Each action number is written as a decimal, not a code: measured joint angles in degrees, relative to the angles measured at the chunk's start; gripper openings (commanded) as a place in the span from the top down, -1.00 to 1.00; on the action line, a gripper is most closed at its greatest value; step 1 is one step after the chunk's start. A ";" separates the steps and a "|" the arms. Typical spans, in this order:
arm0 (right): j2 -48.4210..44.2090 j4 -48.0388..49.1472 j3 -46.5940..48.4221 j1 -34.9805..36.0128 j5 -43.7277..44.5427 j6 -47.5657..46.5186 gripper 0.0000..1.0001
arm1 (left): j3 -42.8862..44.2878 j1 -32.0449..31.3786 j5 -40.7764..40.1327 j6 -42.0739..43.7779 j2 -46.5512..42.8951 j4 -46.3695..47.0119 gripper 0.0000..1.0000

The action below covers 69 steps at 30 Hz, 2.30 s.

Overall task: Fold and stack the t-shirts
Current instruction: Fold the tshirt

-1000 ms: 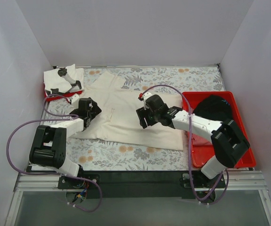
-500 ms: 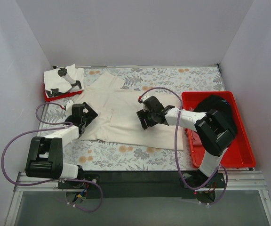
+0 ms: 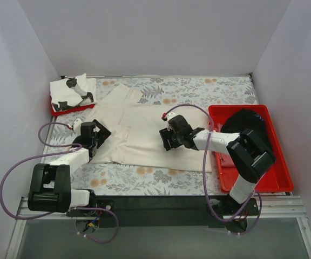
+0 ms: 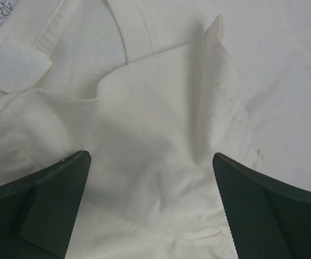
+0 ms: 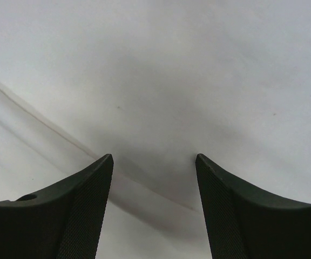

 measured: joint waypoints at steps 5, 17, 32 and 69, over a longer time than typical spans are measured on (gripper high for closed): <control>-2.23 2.47 -3.48 0.52 0.00 0.42 -0.13 | -1.55 0.00 0.44 -2.01 -2.89 -1.62 -0.81; -7.82 3.50 -9.66 3.69 0.02 2.40 -0.13 | -5.42 0.00 0.59 -5.62 -13.90 -11.50 -0.82; -9.42 4.57 -11.58 9.31 0.79 4.50 -0.13 | -7.96 -0.26 -2.29 -7.91 -25.97 -22.47 -0.82; -24.61 -12.35 -2.12 6.80 9.09 0.37 -0.24 | 66.58 -7.23 -10.95 18.73 49.27 -8.79 -0.66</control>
